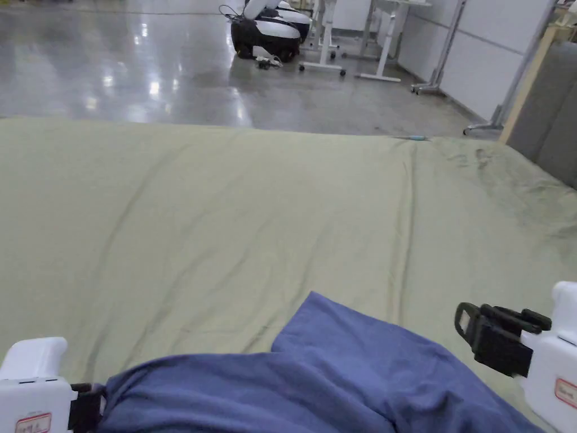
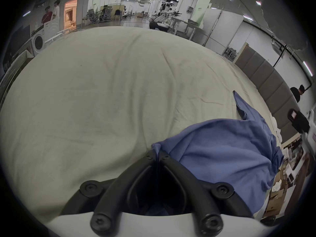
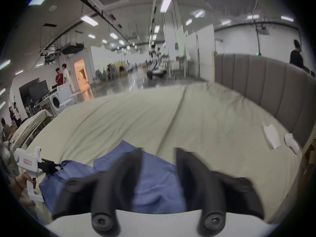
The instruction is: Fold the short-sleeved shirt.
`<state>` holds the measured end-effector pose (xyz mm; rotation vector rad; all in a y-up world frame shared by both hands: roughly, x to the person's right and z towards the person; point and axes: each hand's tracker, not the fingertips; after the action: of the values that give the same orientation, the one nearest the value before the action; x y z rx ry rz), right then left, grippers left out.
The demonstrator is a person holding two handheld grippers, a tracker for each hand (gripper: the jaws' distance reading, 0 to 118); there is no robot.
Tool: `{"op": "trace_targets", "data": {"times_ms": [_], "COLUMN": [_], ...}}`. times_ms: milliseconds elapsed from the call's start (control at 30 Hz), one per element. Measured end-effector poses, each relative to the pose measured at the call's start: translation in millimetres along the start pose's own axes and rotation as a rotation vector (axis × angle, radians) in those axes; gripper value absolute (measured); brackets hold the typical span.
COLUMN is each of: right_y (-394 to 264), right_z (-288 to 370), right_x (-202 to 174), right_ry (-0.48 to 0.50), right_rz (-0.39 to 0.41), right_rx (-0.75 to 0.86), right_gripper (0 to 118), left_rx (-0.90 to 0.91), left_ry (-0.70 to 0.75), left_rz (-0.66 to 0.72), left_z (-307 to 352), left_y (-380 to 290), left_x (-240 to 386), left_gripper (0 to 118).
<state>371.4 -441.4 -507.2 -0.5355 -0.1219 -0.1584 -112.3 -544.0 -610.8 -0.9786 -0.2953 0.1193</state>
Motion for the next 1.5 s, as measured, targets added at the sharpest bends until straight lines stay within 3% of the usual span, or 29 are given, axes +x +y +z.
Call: {"op": "trace_targets", "data": {"times_ms": [33, 67, 167, 300, 400, 467, 533, 600, 667, 833, 1100, 1233, 1300, 1400, 1500], "right_y": [8, 14, 21, 11, -8, -3, 4, 2, 3, 42, 115, 150, 172, 209, 255], "right_z": [-13, -31, -72, -123, -149, -136, -128, -118, -105, -36, 78, 111, 120, 120, 111], "right_x": [8, 15, 21, 14, 6, -6, -13, -21, -24, 2, 15, 10, 8, -2, -18], "right_ry": [0.027, 0.048, 0.050, -0.038, -0.123, -0.091, 0.020, -0.001, -0.031, 0.018, 0.077, 0.097, 0.115, 0.100, 0.070], "right_rz": [-0.008, -0.024, 0.000, 0.175, 0.287, 0.250, 0.215, 0.242, 0.263, 0.068, -0.075, -0.101, -0.118, -0.099, -0.060], "right_rx": [-0.083, -0.188, -0.365, -0.521, -0.666, -0.620, -0.649, -0.658, -0.603, -0.429, -0.119, 0.010, 0.063, 0.109, 0.176], "right_gripper": [83, 93, 93, 92, 65, 10, 8, 8, 8, 8, 8, 8, 8, 8, 8], "left_rx": [-0.008, -0.017, -0.017, -0.019, -0.026, -0.033, -0.029, -0.011, -0.001, 0.098, 0.368, 0.466, 0.493, 0.531, 0.589], "left_ry": [0.002, 0.004, -0.016, -0.038, -0.031, -0.015, -0.003, -0.002, -0.002, -0.082, -0.161, -0.094, -0.131, -0.123, -0.023], "left_rz": [0.006, 0.025, 0.070, 0.108, 0.103, 0.077, 0.049, 0.021, 0.009, 0.025, 0.042, -0.020, -0.003, 0.008, -0.037], "left_z": [0, 0, 0, 1, 1, 2, 2, 5, 13, 63, 170, 208, 228, 252, 272], "left_y": [1, 1, 3, 5, 7, 9, 10, 9, 9, 24, 73, 102, 125, 160, 210], "left_x": [0, -1, -4, -8, -4, 0, 4, 5, 6, 7, 10, 16, 13, 12, 11], "left_gripper": [1, 1, 1, 1, 1, 1, 1, 1, 1, 1, 1, 1, 1, 1, 1]}}
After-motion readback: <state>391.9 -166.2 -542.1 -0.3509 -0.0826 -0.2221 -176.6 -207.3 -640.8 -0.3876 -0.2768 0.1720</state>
